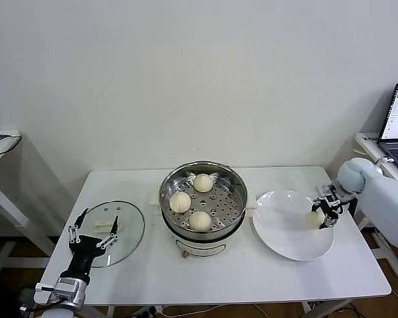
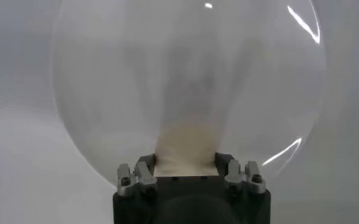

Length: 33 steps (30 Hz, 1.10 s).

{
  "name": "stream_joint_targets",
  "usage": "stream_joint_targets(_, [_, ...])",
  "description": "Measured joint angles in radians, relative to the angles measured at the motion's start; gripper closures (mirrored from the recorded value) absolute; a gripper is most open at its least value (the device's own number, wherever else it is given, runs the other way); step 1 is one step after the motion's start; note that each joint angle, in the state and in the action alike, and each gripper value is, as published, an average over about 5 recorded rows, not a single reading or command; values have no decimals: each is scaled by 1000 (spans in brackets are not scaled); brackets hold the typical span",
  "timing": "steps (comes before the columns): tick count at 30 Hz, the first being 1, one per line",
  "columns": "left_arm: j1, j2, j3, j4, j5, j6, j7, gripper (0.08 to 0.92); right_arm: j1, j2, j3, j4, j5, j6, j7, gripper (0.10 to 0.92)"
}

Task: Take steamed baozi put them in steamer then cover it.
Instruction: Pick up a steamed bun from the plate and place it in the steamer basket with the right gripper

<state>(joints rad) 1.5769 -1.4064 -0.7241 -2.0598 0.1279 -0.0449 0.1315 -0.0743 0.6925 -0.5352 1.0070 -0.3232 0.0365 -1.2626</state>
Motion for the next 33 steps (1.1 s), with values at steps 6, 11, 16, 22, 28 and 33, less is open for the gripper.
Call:
stream_joint_targets(6, [-3, 1, 4, -2, 0, -1, 1, 177, 157, -78, -167, 115, 177, -76, 2, 347])
stream_joint_targets(11, [-7, 5, 4, -1, -1, -3, 7, 177, 335, -120, -337, 236, 344, -154, 15, 340])
stream_joint_targets(16, [-11, 12, 1, -4, -9, -7, 13, 177, 551, -123, -540, 356, 513, -233, 38, 341])
stream_joint_targets(22, [-19, 21, -3, -6, -20, -12, 20, 177, 792, -84, -764, 473, 713, -317, 71, 338])
stream_joint_targets(28, [-30, 26, -8, -1, -34, -12, 27, 177, 957, 0, -932, 529, 862, -378, 103, 338])
stream_joint_targets(33, [-39, 26, -16, 8, -45, -12, 33, 177, 1016, 87, -1004, 540, 932, -415, 124, 338])
